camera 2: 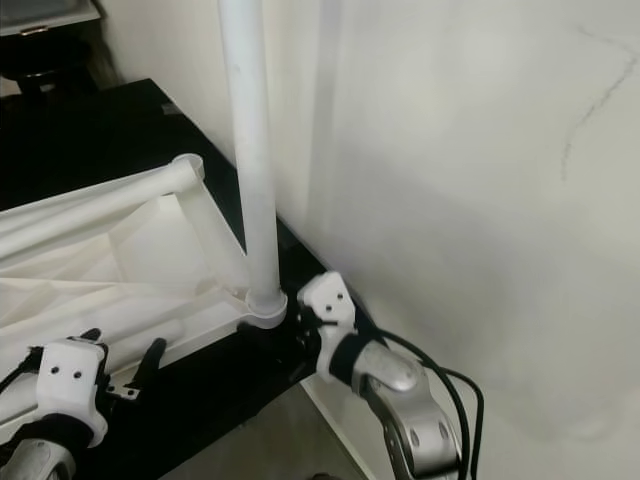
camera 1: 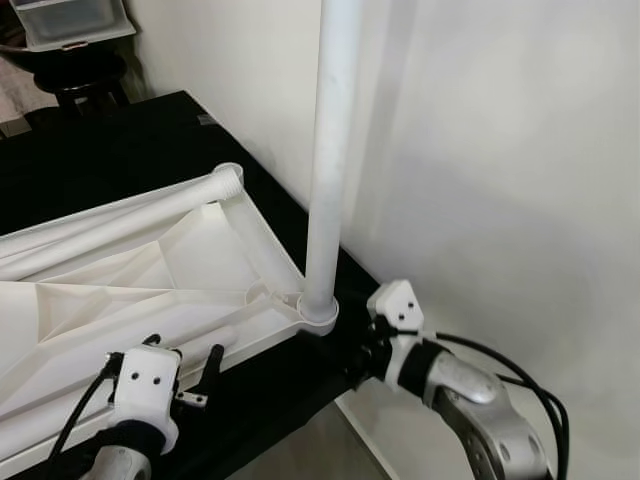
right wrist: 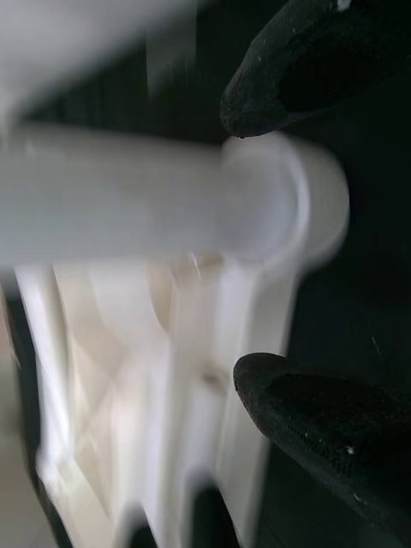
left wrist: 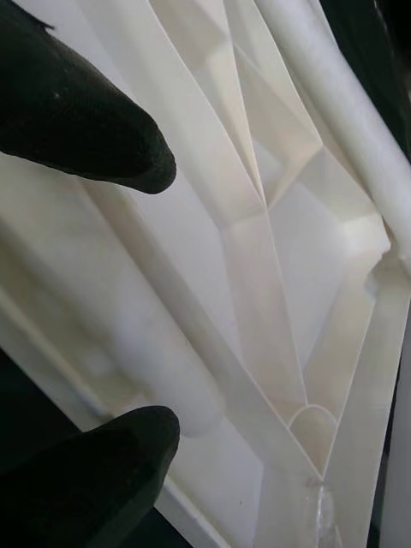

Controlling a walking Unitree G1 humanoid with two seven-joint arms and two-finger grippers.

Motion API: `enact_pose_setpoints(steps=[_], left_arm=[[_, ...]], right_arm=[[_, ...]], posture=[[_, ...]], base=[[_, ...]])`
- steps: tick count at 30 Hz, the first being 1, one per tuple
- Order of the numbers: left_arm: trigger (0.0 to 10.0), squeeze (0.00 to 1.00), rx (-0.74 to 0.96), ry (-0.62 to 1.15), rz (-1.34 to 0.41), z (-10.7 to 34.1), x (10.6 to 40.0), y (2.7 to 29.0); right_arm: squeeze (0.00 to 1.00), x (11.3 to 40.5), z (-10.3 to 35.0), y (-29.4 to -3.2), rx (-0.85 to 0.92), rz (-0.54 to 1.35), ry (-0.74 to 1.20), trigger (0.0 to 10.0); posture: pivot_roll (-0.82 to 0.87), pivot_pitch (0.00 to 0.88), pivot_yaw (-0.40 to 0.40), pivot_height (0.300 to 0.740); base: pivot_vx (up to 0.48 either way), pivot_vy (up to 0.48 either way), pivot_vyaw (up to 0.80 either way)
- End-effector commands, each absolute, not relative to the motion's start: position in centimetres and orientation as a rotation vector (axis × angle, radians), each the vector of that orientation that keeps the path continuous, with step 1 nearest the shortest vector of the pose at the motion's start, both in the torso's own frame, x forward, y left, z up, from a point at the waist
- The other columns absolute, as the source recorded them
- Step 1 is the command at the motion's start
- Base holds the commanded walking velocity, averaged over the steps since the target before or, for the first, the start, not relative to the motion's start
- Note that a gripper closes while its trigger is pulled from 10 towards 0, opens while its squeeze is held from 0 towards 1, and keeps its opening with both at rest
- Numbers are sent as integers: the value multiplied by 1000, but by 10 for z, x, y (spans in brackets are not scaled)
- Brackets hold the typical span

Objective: Building children table

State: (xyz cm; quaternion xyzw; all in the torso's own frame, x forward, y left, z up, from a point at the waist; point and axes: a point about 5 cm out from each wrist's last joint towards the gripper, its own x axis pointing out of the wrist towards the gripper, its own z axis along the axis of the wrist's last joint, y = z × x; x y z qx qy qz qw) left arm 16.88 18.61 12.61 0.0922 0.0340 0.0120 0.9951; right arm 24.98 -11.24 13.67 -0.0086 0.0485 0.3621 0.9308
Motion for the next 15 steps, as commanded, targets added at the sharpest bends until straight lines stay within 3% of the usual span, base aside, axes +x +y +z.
enact_pose_setpoints(steps=[1, 2, 3, 4, 9, 15], left_arm=[[10000, 0, 193, 82, 47, 125, 164, 188], [10000, 0, 189, 93, 57, 124, 160, 188], [10000, 0, 189, 93, 57, 124, 160, 188], [10000, 0, 182, 108, 67, 122, 156, 187], [10000, 0, 161, 139, 103, 115, 152, 188], [10000, 0, 192, 146, 105, 114, 156, 188]], right_arm=[[894, 252, 135, -122, -16, 664, 99, 10000], [310, 254, 133, -127, -11, 620, 101, 10000], [310, 254, 133, -127, -11, 620, 101, 10000], [0, 253, 133, -129, -5, 611, 98, 10000], [0, 241, 131, -125, -20, 724, 104, 10000], [0, 234, 130, -121, -40, 826, 102, 10000]], posture=[[-234, 89, -17, 740], [-232, 88, -15, 740], [-232, 88, -15, 740], [-229, 87, -12, 740], [-229, 77, -10, 740], [-230, 63, -12, 740]], base=[[0, 0, 0], [0, 0, 0], [0, 0, 0], [0, 0, 0], [0, 0, 0], [0, 477, 0]])
